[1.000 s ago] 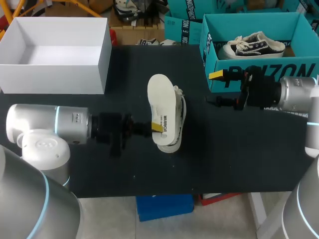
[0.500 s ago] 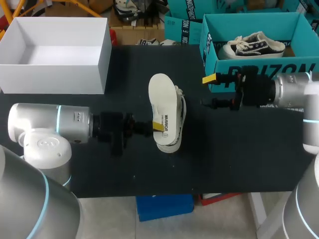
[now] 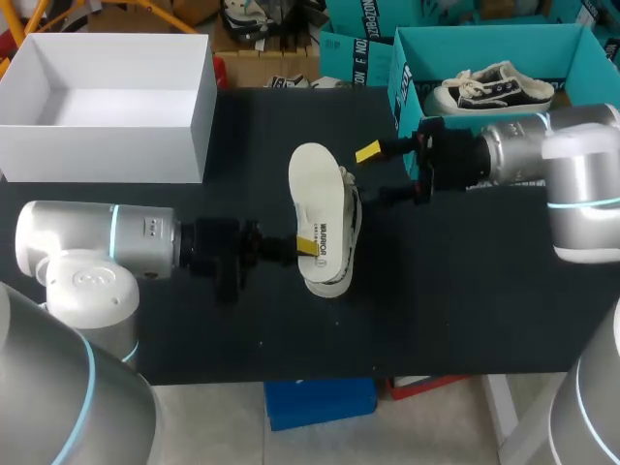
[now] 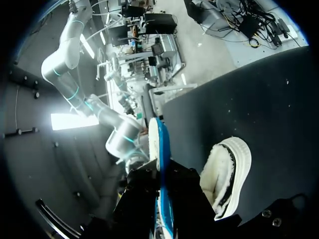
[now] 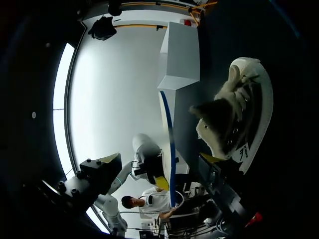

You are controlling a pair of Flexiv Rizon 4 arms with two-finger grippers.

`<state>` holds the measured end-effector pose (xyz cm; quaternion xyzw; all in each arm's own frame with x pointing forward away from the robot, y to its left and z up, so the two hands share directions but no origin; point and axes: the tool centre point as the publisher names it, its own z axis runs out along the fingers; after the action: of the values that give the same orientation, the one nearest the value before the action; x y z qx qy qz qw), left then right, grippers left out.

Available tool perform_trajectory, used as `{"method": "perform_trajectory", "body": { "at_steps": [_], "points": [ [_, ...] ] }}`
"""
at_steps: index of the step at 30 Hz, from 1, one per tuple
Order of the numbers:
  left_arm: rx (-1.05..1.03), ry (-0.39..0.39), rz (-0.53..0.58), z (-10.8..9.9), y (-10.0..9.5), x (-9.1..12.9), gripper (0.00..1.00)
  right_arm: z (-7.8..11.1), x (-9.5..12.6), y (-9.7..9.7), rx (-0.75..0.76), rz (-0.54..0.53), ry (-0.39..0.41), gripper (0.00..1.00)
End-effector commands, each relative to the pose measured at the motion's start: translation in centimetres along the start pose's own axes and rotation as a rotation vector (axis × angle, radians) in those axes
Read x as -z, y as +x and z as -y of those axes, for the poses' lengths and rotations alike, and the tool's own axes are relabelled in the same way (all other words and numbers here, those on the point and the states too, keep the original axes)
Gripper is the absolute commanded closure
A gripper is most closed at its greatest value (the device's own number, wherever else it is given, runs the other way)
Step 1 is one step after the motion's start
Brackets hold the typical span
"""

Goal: Take the shoe out of the shoebox, open the shoe tongue, remove and reinsert the insole, then place the shoe into the shoebox

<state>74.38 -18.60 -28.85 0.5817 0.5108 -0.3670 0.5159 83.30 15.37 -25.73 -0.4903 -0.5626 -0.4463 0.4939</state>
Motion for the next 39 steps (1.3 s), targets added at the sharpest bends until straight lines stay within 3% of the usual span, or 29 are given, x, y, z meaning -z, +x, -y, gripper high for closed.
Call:
{"method": "perform_trajectory", "body": {
  "at_steps": [1, 9, 18, 20, 31, 36, 39],
  "points": [
    [-0.002, -0.006, -0.003, 0.1, 0.0, -0.1, 1.0, -0.2, -0.5, -0.5, -0.008, 0.001, 0.035, 0.0],
    [-0.002, -0.006, -0.003, 0.1, 0.0, -0.1, 1.0, 0.2, -1.9, -0.1, -0.012, 0.018, 0.05, 0.0],
    [-0.002, -0.006, -0.003, 0.1, 0.0, -0.1, 1.0, 1.0, -3.1, 0.0, 0.002, 0.029, -0.009, 0.0],
    [-0.002, -0.006, -0.003, 0.1, 0.0, -0.1, 1.0, 1.2, -3.4, 0.0, 0.002, 0.032, -0.024, 0.05],
    [-0.002, -0.006, -0.003, 0.1, 0.0, -0.1, 1.0, 1.9, -4.9, -0.3, -0.002, 0.032, -0.057, 0.1],
    [-0.002, -0.006, -0.003, 0.1, 0.0, -0.1, 1.0, 1.9, -5.7, -0.4, -0.004, 0.021, -0.06, 0.23],
    [-0.002, -0.006, -0.003, 0.1, 0.0, -0.1, 1.0, 1.9, -5.9, -0.5, -0.008, 0.018, -0.057, 0.5]
  ]
}}
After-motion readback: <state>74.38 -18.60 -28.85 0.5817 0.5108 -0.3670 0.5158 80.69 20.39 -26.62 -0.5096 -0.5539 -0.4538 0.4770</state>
